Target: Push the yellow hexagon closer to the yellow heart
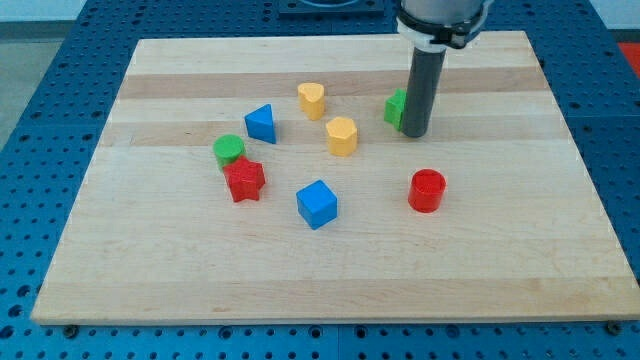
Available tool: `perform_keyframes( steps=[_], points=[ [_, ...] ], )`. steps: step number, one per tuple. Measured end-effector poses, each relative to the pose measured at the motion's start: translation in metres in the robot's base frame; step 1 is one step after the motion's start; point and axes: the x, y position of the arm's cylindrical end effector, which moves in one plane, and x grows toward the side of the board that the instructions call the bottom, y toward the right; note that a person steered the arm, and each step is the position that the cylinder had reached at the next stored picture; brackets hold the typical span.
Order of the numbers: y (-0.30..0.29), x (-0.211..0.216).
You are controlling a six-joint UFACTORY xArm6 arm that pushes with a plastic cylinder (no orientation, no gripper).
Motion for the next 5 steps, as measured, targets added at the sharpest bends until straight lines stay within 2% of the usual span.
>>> perform_keyframes(
  steps=[1, 2, 5],
  points=[
    [0.000, 0.006],
    [-0.001, 0.043],
    [-0.071, 0.077]
  ],
)
